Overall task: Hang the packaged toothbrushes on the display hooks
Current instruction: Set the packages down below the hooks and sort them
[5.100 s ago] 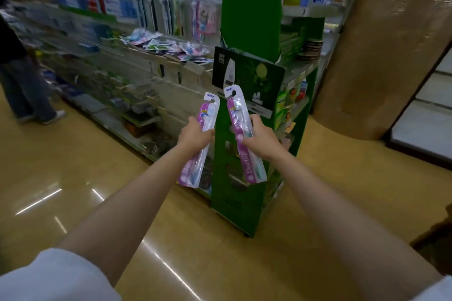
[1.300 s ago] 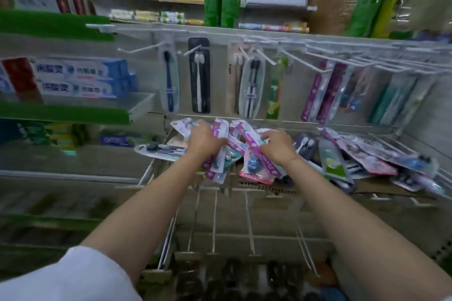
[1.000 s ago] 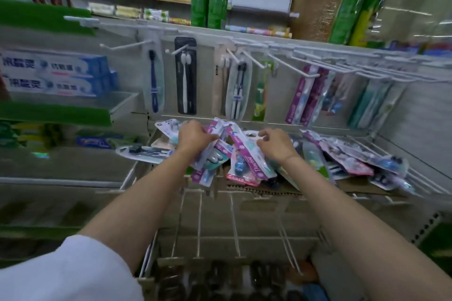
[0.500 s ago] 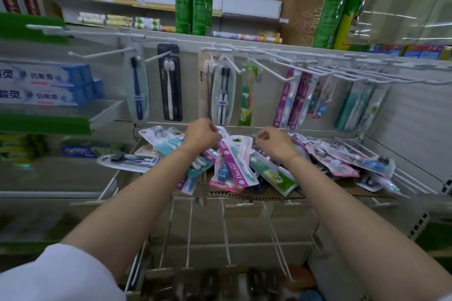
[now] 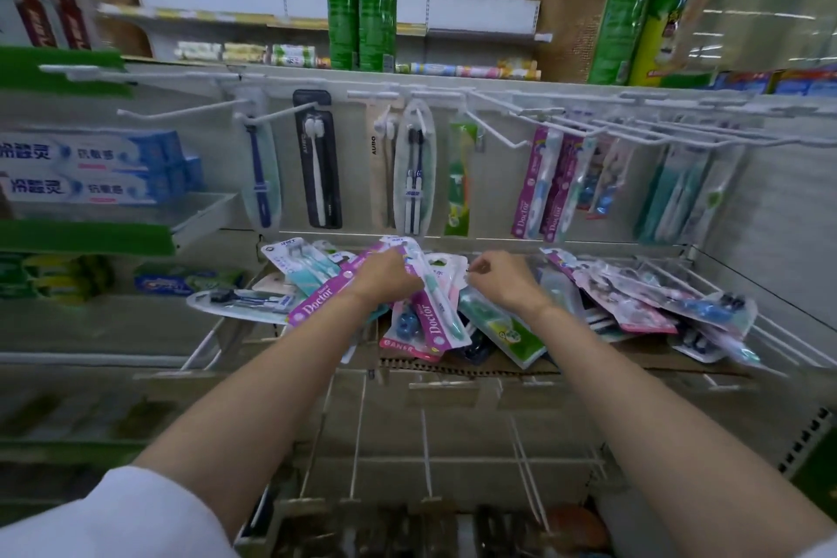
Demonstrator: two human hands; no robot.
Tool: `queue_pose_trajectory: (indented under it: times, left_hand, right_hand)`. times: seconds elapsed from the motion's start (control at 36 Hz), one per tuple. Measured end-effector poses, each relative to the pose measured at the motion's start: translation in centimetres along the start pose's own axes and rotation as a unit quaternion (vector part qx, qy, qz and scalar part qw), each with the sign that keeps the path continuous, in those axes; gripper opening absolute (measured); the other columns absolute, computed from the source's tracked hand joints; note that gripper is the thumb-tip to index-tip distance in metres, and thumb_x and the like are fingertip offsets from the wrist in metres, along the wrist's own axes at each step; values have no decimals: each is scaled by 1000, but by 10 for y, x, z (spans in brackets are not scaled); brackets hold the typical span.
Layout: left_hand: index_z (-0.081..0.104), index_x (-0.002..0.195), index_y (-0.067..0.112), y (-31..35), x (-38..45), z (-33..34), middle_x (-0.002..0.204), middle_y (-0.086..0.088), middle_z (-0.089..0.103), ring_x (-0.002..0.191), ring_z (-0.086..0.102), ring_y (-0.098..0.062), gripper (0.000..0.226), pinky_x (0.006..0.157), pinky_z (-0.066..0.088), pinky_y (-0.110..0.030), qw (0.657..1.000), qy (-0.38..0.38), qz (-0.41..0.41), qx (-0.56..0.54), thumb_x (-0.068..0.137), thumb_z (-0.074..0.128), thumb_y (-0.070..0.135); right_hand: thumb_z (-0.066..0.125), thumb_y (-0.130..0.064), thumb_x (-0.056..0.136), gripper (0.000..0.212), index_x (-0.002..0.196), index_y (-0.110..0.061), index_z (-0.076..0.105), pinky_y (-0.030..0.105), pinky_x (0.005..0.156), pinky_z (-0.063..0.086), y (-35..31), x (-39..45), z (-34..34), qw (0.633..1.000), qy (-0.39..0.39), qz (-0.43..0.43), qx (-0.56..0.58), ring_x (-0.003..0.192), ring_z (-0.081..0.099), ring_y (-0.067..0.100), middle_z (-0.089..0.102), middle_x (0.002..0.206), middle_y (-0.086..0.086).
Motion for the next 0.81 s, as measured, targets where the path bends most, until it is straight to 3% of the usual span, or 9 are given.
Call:
queue_pose_trajectory:
  times: [0.17, 0.25, 0.33, 0.44, 0.53, 0.64, 0.69, 0.75, 0.81]
  left_hand:
    - [59, 114, -3, 4, -3, 3, 117, -20, 62, 110, 58, -31, 36, 90, 47, -34, 999, -7, -19, -38, 89, 54, 22]
    - [61, 105, -3, 5, -1, 6, 112, -20, 63, 103, 61, -31, 25, 82, 50, -35, 998, -9, -30, -62, 89, 53, 15]
    - [62, 103, -3, 7, -2, 8, 112, -20, 63, 104, 60, -32, 22, 78, 48, -33, 998, -5, -28, -58, 88, 51, 10]
    - [60, 113, 1, 10, -4, 10, 121, -17, 60, 114, 55, -29, 27, 91, 45, -33, 998, -8, -17, -59, 88, 57, 13]
    - [60, 115, 5, 9, -2, 14, 122, -14, 60, 113, 55, -27, 31, 92, 44, -33, 995, -23, -19, -100, 85, 63, 12]
    - [58, 99, 6, 9, 0, 18, 100, -12, 63, 97, 60, -28, 19, 75, 49, -31, 980, -57, -52, -182, 83, 67, 11]
    - [56, 87, 2, 10, 2, 15, 78, -8, 56, 74, 58, -24, 11, 54, 47, -25, 974, -53, -75, -209, 86, 64, 9]
    - [46, 69, 4, 12, 2, 9, 63, -8, 47, 53, 46, -19, 24, 33, 37, -20, 970, -33, -86, -224, 89, 59, 6]
    - [42, 61, 6, 12, 3, 3, 60, -10, 45, 49, 41, -17, 32, 27, 30, -15, 966, -11, -85, -243, 90, 50, -3]
  right_hand:
    - [61, -34, 88, 40, 97, 4, 68, 30, 67, 44, 0, 1, 6, 999, -39, -5, 11, 73, 62, 24, 70, 93, 20]
    - [59, -51, 85, 52, 104, -2, 64, 35, 83, 47, -4, -3, 16, 996, -78, -9, -34, 98, 62, 28, 69, 104, 14]
    - [62, -58, 80, 56, 111, -12, 56, 40, 89, 48, -6, -5, 21, 995, -71, -5, -67, 105, 58, 26, 62, 115, 8]
    - [65, -48, 82, 52, 117, -12, 54, 39, 90, 48, -6, -4, 19, 996, -63, 10, -68, 107, 57, 28, 60, 121, 11]
    - [64, -40, 85, 48, 121, -11, 52, 34, 88, 46, -6, -4, 17, 996, -68, 18, -48, 108, 57, 27, 60, 121, 11]
    - [62, -36, 87, 42, 119, -9, 54, 29, 74, 42, -4, -5, 15, 997, -74, 24, -4, 98, 58, 24, 60, 109, 7]
    - [58, -35, 90, 32, 108, -9, 60, 27, 60, 39, -4, -3, 14, 997, -71, 19, 19, 84, 58, 20, 62, 97, 5]
    - [54, -33, 92, 26, 90, -9, 62, 23, 51, 35, -3, 0, 10, 997, -62, 17, 38, 75, 58, 19, 64, 87, 5]
    - [52, -29, 94, 22, 77, -14, 54, 22, 49, 31, -3, 1, 3, 997, -48, 20, 64, 63, 53, 12, 58, 72, 0]
Point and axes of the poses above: each hand's wrist, its own x-axis towards the middle knuckle, its own z-axis out of the palm, y = z × x, the point moved 4 cm from there along x, towards the middle knuckle
